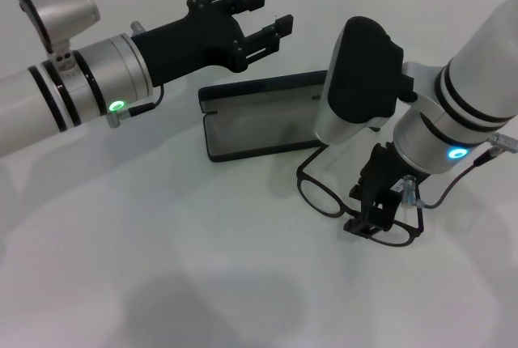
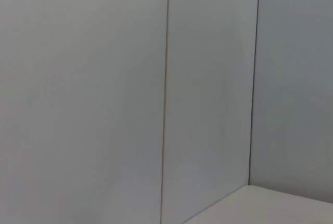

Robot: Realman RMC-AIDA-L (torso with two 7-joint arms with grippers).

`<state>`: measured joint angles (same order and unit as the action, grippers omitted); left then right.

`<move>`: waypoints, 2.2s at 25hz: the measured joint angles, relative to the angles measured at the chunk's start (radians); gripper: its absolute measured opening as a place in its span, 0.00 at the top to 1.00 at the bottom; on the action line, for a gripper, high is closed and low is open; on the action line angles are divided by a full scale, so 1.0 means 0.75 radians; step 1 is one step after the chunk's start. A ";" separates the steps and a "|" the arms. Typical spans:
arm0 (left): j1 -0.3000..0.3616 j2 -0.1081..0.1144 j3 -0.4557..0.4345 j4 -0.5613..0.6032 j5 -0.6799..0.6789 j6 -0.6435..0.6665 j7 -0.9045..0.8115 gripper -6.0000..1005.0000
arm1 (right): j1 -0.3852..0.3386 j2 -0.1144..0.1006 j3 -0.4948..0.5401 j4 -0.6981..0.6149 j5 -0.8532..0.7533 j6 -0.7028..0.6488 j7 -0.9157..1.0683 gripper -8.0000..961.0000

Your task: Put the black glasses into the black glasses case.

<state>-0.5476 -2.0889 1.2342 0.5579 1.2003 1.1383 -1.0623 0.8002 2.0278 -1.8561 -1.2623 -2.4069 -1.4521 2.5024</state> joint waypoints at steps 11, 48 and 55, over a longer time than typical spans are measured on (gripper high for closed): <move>0.000 0.000 0.005 -0.005 -0.001 0.000 0.013 0.42 | 0.004 0.000 -0.046 0.043 0.013 0.083 0.001 0.52; 0.068 0.002 0.012 0.009 -0.031 0.230 0.012 0.42 | -0.307 -0.009 0.364 -0.284 0.129 -0.135 -0.279 0.88; 0.092 0.006 -0.054 -0.001 -0.032 0.381 0.009 0.43 | -0.547 -0.002 0.734 -0.149 0.613 -0.136 -0.913 0.88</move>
<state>-0.4785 -2.0841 1.1937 0.5569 1.1761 1.4242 -1.0552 0.3896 2.0261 -1.3055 -1.3738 -1.9475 -1.5540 1.8173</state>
